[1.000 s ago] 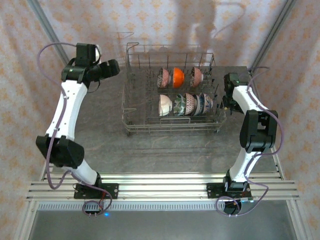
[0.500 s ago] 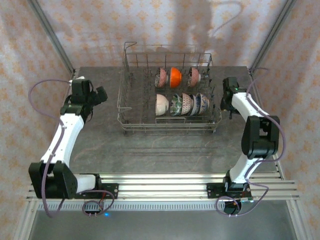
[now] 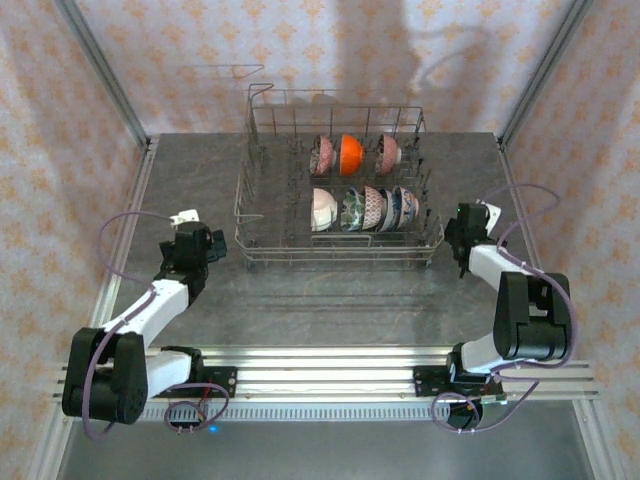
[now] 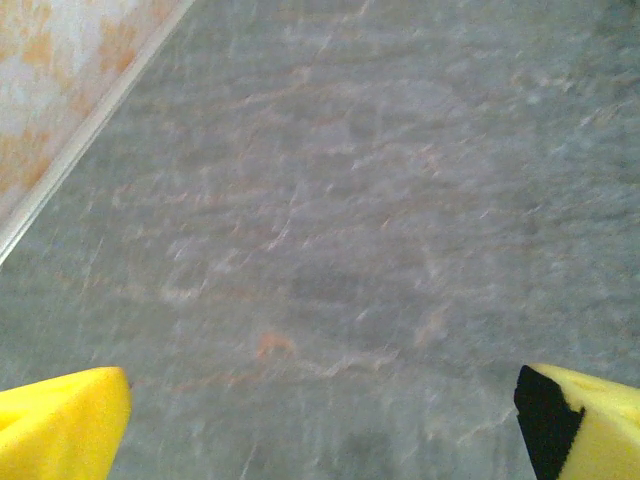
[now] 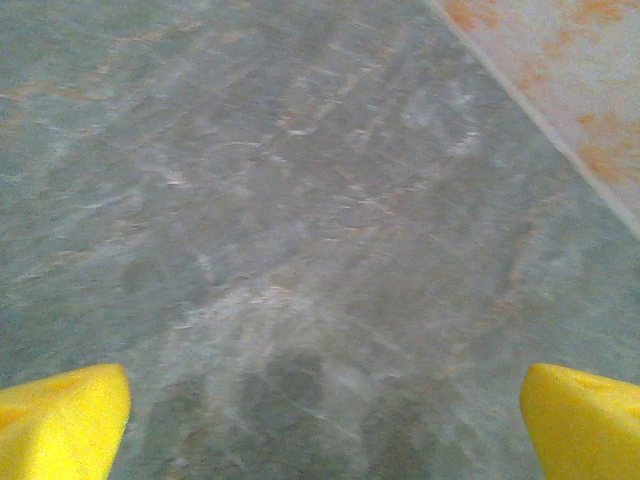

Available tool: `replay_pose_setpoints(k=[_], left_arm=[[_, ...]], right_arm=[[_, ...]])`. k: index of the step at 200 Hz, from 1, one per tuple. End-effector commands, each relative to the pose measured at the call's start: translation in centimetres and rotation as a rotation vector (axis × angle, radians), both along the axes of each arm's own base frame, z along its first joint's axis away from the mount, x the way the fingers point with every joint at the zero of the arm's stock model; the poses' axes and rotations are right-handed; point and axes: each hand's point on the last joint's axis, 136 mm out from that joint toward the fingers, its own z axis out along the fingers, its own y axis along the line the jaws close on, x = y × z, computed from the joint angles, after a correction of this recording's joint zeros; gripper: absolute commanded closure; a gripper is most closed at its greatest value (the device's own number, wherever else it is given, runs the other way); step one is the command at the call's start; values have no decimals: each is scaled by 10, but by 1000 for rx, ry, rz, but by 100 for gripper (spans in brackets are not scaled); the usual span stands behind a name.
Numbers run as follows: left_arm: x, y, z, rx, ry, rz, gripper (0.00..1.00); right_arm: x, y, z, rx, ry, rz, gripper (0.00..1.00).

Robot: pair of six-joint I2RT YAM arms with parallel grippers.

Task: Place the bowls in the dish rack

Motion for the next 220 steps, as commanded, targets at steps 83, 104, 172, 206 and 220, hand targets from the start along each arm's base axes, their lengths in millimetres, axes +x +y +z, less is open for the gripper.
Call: replay_pose_setpoints(k=[83, 104, 172, 206, 220], left_arm=[[45, -1, 13, 137, -301, -10, 1], [43, 0, 5, 112, -283, -14, 1], [46, 0, 3, 119, -295, -10, 1], [49, 1, 4, 122, -290, -10, 1], [49, 0, 2, 123, -285, -11, 1]], right_arm=[[38, 61, 21, -1, -344, 307, 1], [36, 60, 18, -3, -355, 306, 1], [37, 60, 18, -1, -358, 305, 1], [37, 60, 17, 1, -355, 307, 0], [39, 61, 18, 2, -352, 312, 1]])
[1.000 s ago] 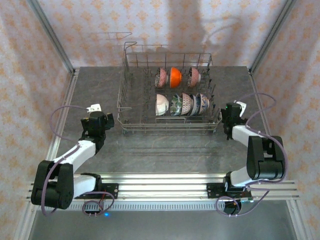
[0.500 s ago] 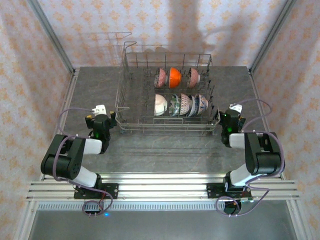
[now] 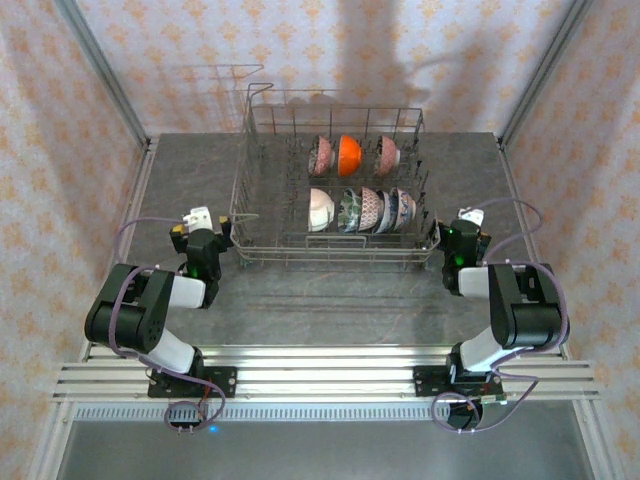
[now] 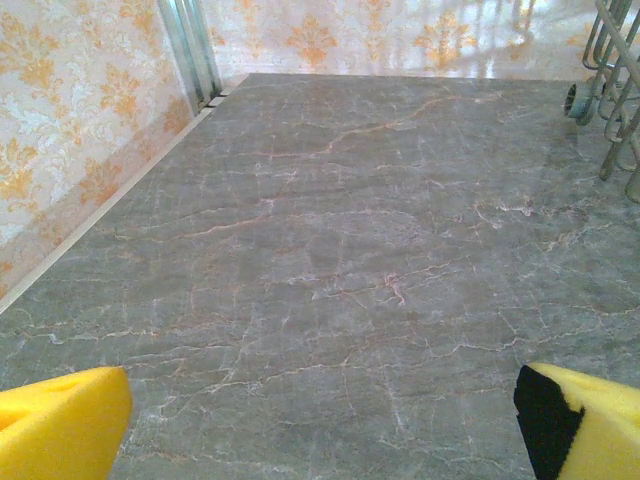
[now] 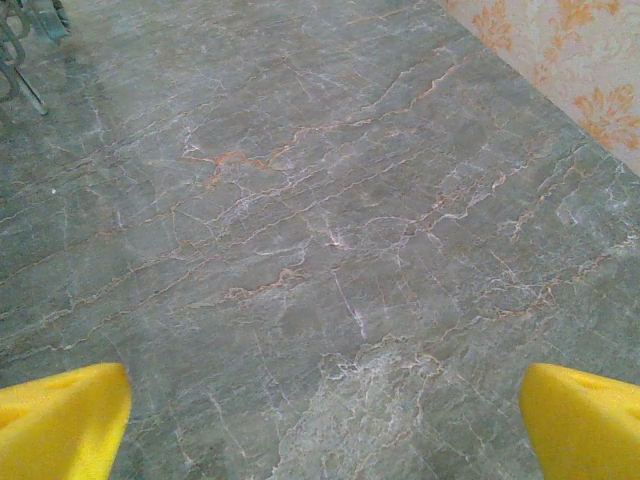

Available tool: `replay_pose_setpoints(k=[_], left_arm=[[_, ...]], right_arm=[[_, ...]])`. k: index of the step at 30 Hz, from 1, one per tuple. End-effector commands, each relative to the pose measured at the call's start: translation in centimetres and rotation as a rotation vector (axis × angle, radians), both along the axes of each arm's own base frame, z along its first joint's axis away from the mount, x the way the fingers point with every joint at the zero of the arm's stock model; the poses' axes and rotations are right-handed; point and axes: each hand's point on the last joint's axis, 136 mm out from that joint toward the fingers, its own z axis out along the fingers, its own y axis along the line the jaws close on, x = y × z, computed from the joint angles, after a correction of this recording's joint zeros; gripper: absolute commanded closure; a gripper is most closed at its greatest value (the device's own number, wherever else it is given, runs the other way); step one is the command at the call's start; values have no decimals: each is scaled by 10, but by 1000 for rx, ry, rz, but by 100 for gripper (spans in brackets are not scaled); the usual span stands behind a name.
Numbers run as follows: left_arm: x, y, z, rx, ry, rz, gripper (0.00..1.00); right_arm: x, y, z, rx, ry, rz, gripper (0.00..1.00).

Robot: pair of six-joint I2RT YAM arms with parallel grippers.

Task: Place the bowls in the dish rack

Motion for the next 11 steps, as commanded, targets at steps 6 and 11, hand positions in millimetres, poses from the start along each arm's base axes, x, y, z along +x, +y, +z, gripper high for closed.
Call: replay_pose_setpoints(k=[6, 11], left_arm=[[5, 6, 10, 11, -25, 23, 1], [5, 6, 9, 9, -27, 24, 1]], right_arm=[[16, 25, 15, 46, -73, 109, 1], [14, 25, 18, 44, -84, 107, 1]])
